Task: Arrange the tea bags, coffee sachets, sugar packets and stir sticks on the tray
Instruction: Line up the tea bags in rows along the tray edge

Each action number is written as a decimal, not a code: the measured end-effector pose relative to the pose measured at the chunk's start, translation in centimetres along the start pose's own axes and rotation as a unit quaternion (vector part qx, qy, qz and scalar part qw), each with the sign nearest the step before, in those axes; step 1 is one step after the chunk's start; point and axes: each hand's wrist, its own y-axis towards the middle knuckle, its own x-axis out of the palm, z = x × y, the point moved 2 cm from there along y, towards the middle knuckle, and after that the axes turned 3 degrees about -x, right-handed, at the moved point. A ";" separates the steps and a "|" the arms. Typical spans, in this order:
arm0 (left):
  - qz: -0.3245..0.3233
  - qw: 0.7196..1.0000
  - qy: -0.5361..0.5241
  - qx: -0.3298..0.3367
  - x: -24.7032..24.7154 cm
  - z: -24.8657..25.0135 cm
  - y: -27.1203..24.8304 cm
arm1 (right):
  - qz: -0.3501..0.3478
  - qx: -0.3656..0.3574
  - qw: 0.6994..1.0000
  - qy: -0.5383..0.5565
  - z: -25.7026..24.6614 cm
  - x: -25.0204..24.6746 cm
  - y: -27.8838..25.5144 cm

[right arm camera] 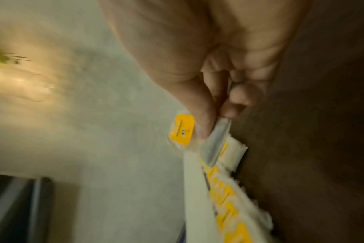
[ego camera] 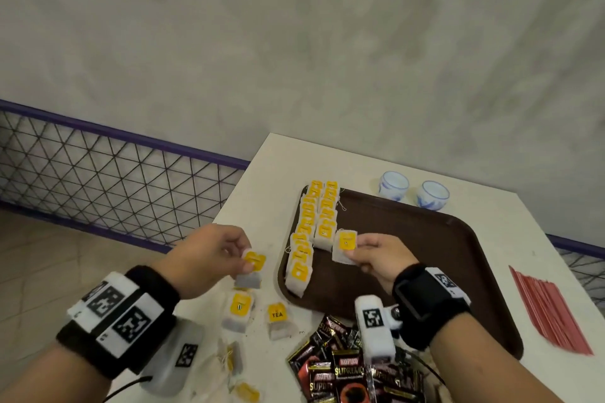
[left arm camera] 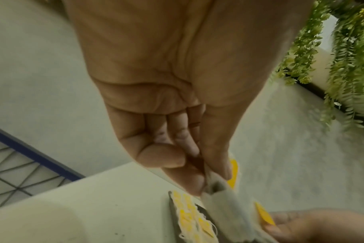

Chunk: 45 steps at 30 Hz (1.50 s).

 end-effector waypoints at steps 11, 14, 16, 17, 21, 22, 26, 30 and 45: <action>-0.036 0.998 0.048 0.027 6.2 4.0 8.1 | 0.034 0.019 0.990 -0.134 1.6 2.6 6.2; -0.022 0.996 0.086 0.033 7.4 4.9 9.9 | 0.067 0.014 0.989 -0.130 1.5 2.3 6.5; -0.027 0.993 0.110 0.038 8.3 5.4 10.9 | 0.075 0.017 0.992 -0.103 1.5 2.0 6.5; -0.029 0.992 0.118 0.039 8.7 5.6 11.4 | 0.075 0.018 0.993 -0.094 1.5 1.7 6.5; -0.017 0.988 0.150 0.037 10.0 5.7 13.2 | 0.015 0.016 0.997 -0.071 1.5 0.0 5.7; -0.017 0.986 0.161 0.031 10.3 5.6 13.5 | -0.021 0.017 0.996 -0.081 1.5 -0.3 5.2; -0.019 0.981 0.193 0.009 10.8 4.8 14.2 | -0.080 0.016 0.985 -0.149 1.7 -0.1 4.5; 0.016 0.993 0.119 0.017 9.0 4.5 13.6 | -0.012 -0.019 0.975 -0.221 2.1 1.5 5.2; 0.114 0.990 0.077 -0.025 -3.1 -3.2 -1.6 | 0.036 -0.012 0.951 -0.308 0.1 2.9 5.1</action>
